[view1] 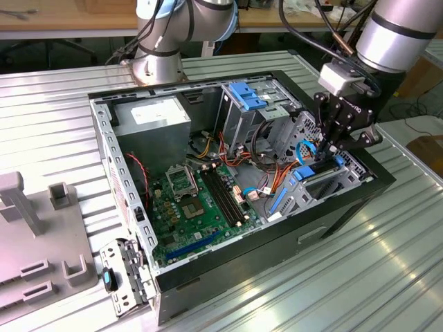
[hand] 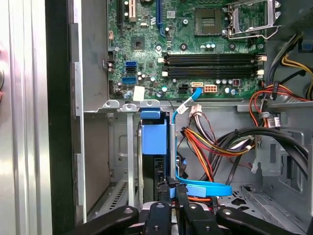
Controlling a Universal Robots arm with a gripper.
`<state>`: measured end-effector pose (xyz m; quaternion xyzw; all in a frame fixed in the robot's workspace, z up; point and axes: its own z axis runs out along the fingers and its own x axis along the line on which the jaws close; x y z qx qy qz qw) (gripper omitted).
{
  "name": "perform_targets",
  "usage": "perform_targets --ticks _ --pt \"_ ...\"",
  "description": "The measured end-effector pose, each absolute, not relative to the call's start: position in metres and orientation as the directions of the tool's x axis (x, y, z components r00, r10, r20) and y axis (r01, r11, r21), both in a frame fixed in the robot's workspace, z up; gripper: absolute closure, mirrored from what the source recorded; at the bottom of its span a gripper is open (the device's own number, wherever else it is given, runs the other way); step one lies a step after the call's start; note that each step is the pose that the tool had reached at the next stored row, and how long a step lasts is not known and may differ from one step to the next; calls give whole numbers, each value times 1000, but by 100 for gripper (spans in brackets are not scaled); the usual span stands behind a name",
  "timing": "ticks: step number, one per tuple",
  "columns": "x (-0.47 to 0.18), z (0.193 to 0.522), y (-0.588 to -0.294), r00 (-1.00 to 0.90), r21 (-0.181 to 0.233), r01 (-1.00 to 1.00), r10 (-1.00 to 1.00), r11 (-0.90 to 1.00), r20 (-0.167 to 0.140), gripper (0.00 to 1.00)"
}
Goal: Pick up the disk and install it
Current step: 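Insert the second disk wire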
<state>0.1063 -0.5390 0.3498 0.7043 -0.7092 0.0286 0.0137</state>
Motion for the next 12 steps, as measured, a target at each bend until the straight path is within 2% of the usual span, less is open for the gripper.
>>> perform_targets --ticks 12 --pt "106 350 -553 -8 -21 -1000 -1000 7 19 84"
